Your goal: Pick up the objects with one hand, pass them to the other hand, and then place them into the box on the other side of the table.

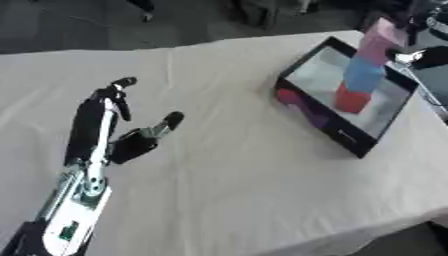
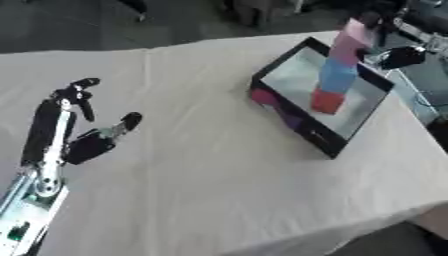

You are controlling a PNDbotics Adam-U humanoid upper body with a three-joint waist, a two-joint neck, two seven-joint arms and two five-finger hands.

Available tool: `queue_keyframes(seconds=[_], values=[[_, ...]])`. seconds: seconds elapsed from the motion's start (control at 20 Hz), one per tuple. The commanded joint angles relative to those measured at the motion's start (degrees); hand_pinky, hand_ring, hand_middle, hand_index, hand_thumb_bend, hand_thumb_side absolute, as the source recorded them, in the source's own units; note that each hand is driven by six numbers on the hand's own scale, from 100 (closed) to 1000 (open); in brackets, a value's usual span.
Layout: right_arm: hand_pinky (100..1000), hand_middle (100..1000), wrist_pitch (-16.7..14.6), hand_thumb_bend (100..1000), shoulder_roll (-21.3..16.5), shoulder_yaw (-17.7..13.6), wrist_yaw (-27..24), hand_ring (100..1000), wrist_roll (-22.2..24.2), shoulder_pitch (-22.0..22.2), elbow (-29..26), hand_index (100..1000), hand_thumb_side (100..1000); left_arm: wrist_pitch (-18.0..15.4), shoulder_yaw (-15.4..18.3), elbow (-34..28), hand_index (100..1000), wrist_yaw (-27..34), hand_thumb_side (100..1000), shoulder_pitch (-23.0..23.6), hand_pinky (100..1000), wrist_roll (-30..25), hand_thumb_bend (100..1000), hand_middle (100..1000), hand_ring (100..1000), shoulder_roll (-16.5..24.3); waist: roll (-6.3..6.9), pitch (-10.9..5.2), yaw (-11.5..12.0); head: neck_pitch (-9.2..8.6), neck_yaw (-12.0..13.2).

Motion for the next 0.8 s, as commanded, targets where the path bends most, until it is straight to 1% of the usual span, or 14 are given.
queue_keyframes(seconds=[0.05, 0.2, 0.35, 0.45, 0.55, 0.6, 0.7, 0.8], values=[[783, 430, -0.3, 100, -1.7, -0.1, 2.4, 716, -1.6, -1.2, 0.6, 392, 607, -0.2, 0.0, -1.3, 826, 0.4, 777, -0.7, 772, 0.3, 756, 295, 713, -0.3, -0.22, -0.60, 0.1, -0.74, -0.3], [784, 438, -0.6, 106, -1.5, -0.2, 3.7, 695, -2.5, -1.3, 1.3, 400, 610, -0.2, 0.0, -1.4, 825, 0.5, 776, -0.7, 772, 0.3, 753, 295, 713, -0.3, -0.22, -0.37, 0.2, -0.89, -0.4], [778, 434, -1.2, 119, -1.5, -0.2, 4.6, 680, -2.6, -1.4, 1.5, 437, 616, -0.2, -0.1, -1.4, 823, 0.5, 773, -0.6, 771, 0.4, 750, 296, 712, -0.3, -0.23, -0.26, 0.2, -0.86, -0.5], [773, 437, -1.1, 108, -1.5, -0.3, 5.3, 681, -3.0, -1.6, 1.4, 465, 611, -0.2, -0.1, -1.3, 823, 0.5, 774, -0.4, 771, 0.4, 748, 297, 712, -0.3, -0.21, -0.26, 0.2, -0.79, -0.4], [776, 488, -1.0, 133, -1.6, -0.4, 6.0, 708, -3.2, -1.9, 1.2, 548, 622, -0.2, -0.1, -1.2, 823, 0.5, 774, -0.3, 771, 0.5, 747, 298, 712, -0.3, -0.24, -0.29, 0.1, -0.59, -0.4], [783, 547, -1.2, 167, -1.7, -0.4, 6.4, 742, -2.9, -2.0, 1.1, 622, 636, -0.3, -0.1, -1.2, 823, 0.5, 772, -0.3, 770, 0.5, 748, 297, 712, -0.4, -0.27, -0.30, 0.1, -0.56, -0.4], [798, 624, -1.5, 209, -1.8, -0.5, 7.2, 783, -2.2, -2.2, 0.9, 694, 652, -0.3, -0.1, -1.2, 822, 0.5, 772, -0.3, 771, 0.5, 748, 297, 712, -0.4, -0.28, -0.34, 0.0, -0.58, -0.4], [811, 676, -1.5, 244, -1.8, -0.7, 7.8, 808, -1.6, -2.3, 0.8, 737, 666, -0.3, -0.1, -1.2, 822, 0.5, 773, -0.2, 771, 0.5, 748, 297, 712, -0.5, -0.28, -0.36, 0.0, -0.68, -0.5]])
